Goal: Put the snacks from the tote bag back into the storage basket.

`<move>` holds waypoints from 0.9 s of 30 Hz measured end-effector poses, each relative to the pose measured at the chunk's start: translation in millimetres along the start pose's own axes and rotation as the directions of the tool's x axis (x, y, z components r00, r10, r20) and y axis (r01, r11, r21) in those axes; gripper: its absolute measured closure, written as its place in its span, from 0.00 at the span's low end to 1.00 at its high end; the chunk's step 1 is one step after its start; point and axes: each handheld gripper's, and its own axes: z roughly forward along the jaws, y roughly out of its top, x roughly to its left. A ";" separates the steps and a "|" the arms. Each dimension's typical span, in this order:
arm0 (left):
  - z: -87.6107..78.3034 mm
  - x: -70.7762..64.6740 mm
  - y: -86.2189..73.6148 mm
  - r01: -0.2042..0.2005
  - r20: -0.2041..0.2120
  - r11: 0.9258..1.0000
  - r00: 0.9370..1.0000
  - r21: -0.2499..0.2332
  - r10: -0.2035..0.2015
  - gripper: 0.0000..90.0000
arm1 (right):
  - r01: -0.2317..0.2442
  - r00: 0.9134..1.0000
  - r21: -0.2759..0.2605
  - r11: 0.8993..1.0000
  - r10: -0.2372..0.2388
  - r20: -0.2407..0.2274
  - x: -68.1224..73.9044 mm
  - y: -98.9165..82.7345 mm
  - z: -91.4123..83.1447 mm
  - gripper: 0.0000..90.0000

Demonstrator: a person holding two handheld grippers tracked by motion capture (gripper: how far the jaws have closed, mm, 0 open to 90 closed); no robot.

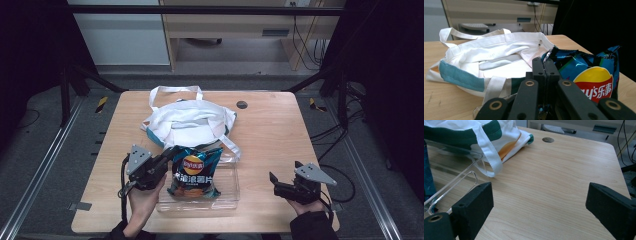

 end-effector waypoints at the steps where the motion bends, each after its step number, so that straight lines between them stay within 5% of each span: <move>1: 2.3 0.1 0.4 0.002 -0.003 1.000 1.000 0.002 -0.002 1.00 | 0.002 1.000 0.000 1.000 -0.002 0.001 0.0 0.0 0.2 0.09; 14: 29.2 9.2 0.1 0.030 -0.056 0.999 0.998 0.013 -0.030 0.99 | 0.004 1.000 0.004 1.000 -0.004 0.001 -0.6 -0.3 1.9 0.09; 27: 39.0 16.7 -3.2 0.031 -0.041 0.999 0.999 0.007 -0.031 0.99 | 0.000 1.000 0.009 1.000 0.000 -0.001 0.5 0.0 2.9 0.09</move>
